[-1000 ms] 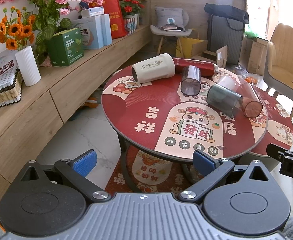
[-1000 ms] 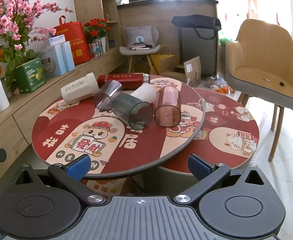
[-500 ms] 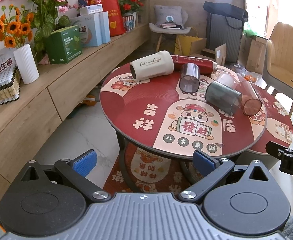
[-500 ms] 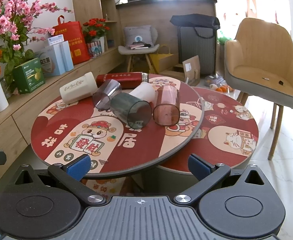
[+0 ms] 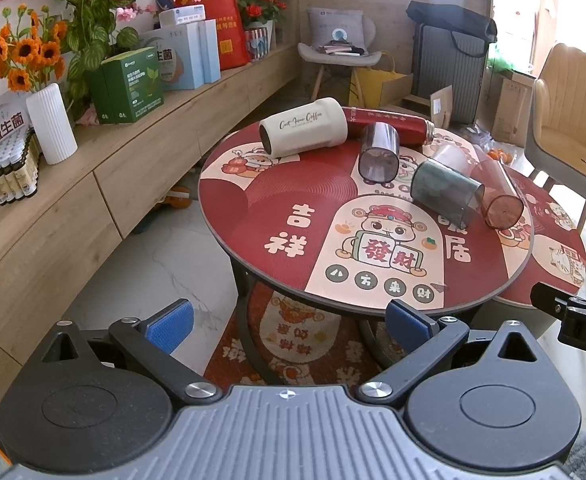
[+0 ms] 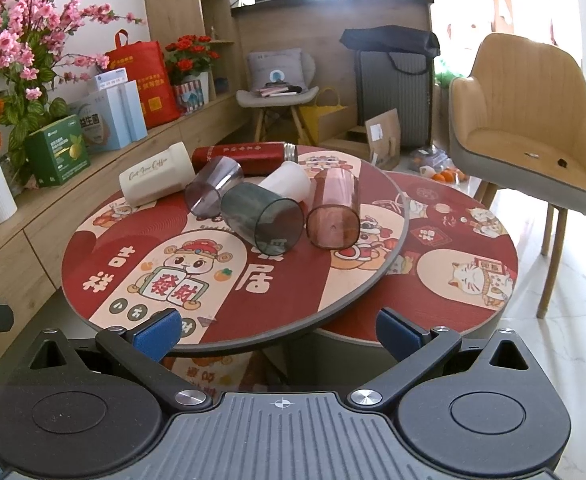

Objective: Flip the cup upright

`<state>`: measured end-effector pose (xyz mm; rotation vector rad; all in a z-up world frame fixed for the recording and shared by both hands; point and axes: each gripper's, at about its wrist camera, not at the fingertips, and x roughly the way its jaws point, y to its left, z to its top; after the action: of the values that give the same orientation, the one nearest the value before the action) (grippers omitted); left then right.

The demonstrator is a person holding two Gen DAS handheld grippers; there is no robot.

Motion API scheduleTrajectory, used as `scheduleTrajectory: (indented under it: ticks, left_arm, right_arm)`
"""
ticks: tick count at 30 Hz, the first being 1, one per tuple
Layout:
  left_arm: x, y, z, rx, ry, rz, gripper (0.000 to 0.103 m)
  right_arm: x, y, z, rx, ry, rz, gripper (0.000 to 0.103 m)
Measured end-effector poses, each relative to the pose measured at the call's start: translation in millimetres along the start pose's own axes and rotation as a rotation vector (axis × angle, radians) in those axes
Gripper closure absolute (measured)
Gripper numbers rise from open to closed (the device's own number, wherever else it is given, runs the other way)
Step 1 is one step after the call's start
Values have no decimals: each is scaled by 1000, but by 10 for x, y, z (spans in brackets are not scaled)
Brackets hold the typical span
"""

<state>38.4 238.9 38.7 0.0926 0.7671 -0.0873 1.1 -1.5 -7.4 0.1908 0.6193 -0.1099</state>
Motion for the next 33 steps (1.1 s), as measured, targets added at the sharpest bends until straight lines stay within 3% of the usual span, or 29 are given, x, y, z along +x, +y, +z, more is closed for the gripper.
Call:
scheduleTrajectory:
  ticks: [16,33]
  left_arm:
    - [86,-3,-30,-4,21,-5,0]
    - [423,54,-57,-32,97,-19,0]
  right_arm:
    - [67,-20,-43,11,18,6,0]
    - [329,-77,-68,5,54,6,0]
